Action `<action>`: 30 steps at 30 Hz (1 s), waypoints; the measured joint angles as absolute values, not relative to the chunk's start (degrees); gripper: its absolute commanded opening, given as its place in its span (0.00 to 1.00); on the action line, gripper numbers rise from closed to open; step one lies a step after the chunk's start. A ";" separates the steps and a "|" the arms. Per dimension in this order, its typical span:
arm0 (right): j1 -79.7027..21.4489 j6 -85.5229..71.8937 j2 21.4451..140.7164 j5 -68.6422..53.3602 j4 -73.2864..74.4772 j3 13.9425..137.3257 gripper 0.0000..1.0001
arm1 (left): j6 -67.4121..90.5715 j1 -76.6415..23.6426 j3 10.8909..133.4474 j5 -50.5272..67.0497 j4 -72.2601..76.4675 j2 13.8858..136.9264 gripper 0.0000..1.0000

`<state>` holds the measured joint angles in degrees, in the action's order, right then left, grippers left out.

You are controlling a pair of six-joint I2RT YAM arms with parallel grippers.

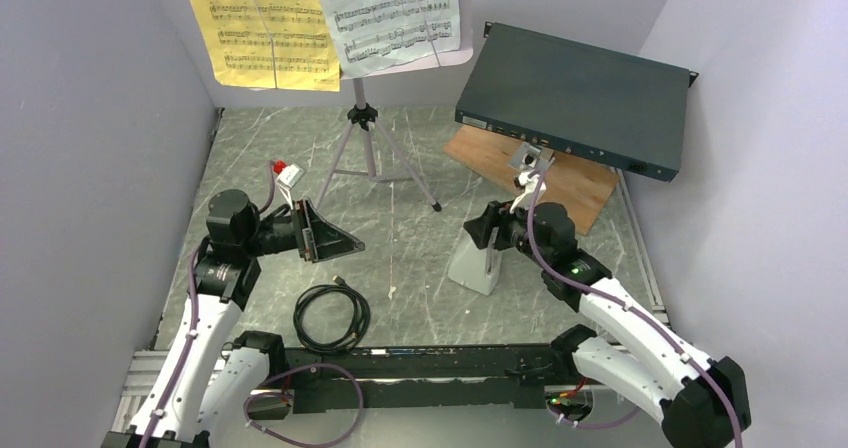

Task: Set up the instrument practice props

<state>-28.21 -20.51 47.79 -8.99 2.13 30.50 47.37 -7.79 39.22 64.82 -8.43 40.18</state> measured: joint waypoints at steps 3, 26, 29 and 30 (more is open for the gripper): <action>-33.43 -24.88 50.37 1.52 -0.89 30.85 0.29 | 47.22 -7.79 39.22 63.55 -9.08 41.45 0.98; -53.34 -23.59 70.91 21.89 6.09 43.99 0.94 | 40.86 -46.68 17.04 18.72 7.88 46.76 0.92; -53.34 -22.59 69.32 20.60 6.92 43.11 0.94 | 38.15 -50.09 16.47 13.34 14.66 53.76 0.91; -53.34 -22.33 68.51 20.40 7.11 42.65 0.94 | 37.82 -50.52 16.47 12.14 16.45 55.94 0.91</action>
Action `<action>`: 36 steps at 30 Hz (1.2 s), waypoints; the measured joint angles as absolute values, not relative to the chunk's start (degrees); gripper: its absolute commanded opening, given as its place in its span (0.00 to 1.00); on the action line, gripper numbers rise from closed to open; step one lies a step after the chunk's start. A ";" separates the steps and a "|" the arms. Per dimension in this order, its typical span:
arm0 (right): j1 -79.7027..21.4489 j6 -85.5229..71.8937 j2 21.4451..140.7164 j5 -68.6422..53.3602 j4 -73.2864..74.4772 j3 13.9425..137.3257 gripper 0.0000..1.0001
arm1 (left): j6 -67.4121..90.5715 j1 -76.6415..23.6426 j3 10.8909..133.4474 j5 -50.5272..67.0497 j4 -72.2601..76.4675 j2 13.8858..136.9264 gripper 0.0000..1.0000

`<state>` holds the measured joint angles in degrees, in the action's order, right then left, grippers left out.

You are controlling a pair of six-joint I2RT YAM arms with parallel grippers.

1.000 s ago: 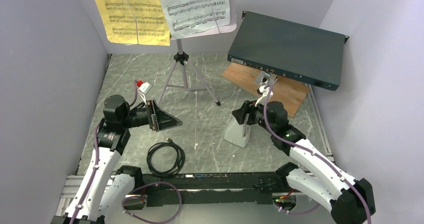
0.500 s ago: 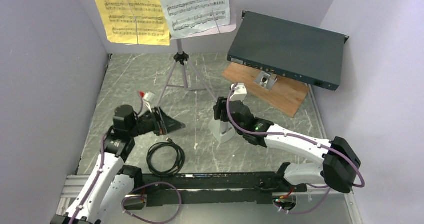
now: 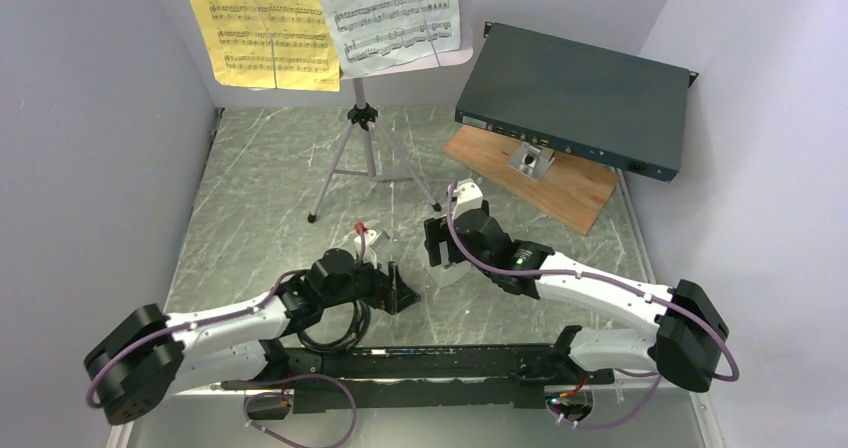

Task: Set up the instrument practice props

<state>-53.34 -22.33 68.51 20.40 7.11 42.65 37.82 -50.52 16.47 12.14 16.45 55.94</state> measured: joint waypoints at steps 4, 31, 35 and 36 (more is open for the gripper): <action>-53.34 -21.04 66.54 19.88 7.51 41.91 0.97 | 37.32 -50.94 16.49 9.15 22.28 63.11 0.91; -42.17 -19.94 67.24 5.06 -5.54 36.10 0.03 | 35.75 -51.20 31.92 3.97 7.29 74.11 0.87; -38.81 -20.80 66.61 -0.10 -6.22 35.38 0.00 | 31.40 -51.24 32.99 4.73 6.44 76.25 0.87; -38.35 -20.86 66.61 -0.99 -6.35 35.33 0.00 | 30.59 -51.24 33.54 4.73 6.31 76.86 0.86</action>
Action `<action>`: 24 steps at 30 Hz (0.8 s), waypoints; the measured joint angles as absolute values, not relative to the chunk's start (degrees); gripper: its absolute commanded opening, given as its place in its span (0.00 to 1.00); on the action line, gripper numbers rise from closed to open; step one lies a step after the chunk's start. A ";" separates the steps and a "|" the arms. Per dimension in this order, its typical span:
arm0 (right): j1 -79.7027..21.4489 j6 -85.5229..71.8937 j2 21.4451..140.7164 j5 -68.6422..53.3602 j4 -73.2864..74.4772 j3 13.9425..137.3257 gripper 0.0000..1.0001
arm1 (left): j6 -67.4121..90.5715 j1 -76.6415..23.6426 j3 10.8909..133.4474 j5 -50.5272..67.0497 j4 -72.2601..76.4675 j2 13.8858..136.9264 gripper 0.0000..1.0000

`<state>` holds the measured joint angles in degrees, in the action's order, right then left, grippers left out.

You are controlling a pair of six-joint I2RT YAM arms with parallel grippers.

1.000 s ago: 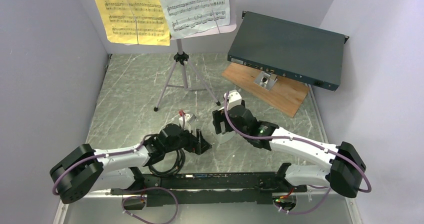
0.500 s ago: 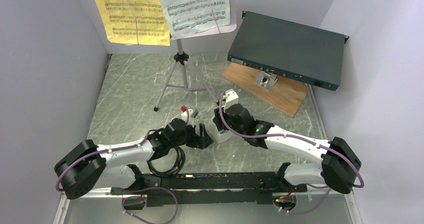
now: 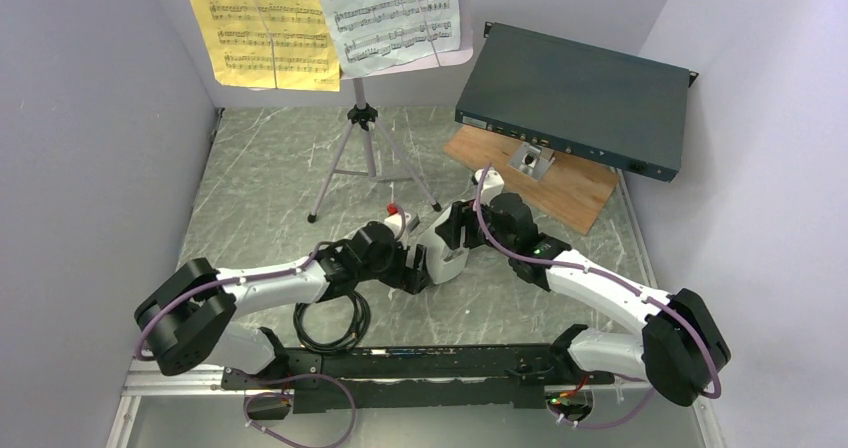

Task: Set up the instrument practice props

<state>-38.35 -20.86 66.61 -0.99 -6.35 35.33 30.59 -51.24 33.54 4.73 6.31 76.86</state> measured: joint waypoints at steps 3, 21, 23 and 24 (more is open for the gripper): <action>-37.50 -21.34 66.63 -3.97 -6.85 35.07 0.00 | 28.64 -51.24 36.03 5.02 6.11 79.35 0.83; -36.21 -21.69 67.40 -8.14 -8.12 34.94 0.00 | 24.38 -53.32 44.40 4.43 -0.23 86.02 0.62; -36.21 -21.50 67.42 -8.29 -8.21 34.94 0.00 | 24.25 -54.13 45.06 3.09 -1.19 86.26 0.58; -36.18 -21.54 67.44 -8.29 -8.23 34.94 0.00 | 24.21 -54.57 45.43 2.44 -1.67 86.50 0.55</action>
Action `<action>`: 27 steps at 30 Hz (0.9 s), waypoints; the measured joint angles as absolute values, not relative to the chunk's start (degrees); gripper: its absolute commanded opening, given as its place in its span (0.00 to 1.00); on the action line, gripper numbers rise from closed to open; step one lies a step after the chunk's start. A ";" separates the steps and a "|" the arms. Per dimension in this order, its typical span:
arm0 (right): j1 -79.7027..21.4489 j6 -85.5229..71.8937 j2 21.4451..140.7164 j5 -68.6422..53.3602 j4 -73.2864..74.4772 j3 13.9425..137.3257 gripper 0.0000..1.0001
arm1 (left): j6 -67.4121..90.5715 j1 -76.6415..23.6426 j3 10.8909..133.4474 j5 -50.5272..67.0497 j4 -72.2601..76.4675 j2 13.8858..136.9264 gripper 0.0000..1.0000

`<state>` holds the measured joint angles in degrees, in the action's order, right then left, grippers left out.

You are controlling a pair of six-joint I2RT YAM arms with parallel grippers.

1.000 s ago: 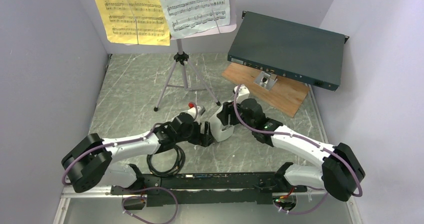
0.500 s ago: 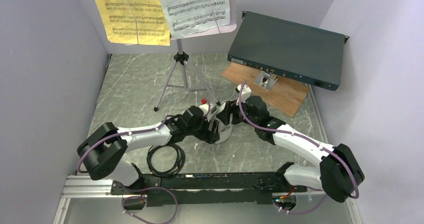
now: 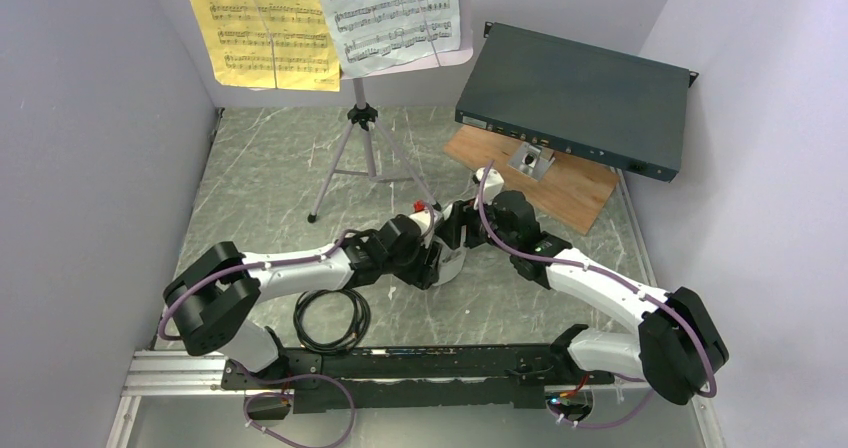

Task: Set up the instrument practice props

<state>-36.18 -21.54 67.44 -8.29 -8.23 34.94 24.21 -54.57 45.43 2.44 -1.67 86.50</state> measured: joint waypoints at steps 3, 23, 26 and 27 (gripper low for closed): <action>-35.64 -22.00 67.48 -8.25 -8.29 34.94 0.00 | 24.38 -55.72 46.61 0.23 -2.72 87.00 0.41; -36.77 -20.78 67.92 -8.91 -8.69 35.07 0.28 | 26.65 -57.74 38.11 -1.08 -5.91 72.93 0.90; -38.72 -19.53 68.49 -7.51 -7.68 36.07 0.43 | 28.27 -57.74 36.01 -1.19 -8.86 62.92 0.94; -39.55 -19.07 68.69 -7.05 -7.09 36.53 0.47 | 28.62 -57.71 35.64 -1.32 -9.63 60.42 0.94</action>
<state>-39.55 -19.07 68.69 -7.05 -7.09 36.53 28.62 -57.71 35.64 -1.32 -9.63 60.42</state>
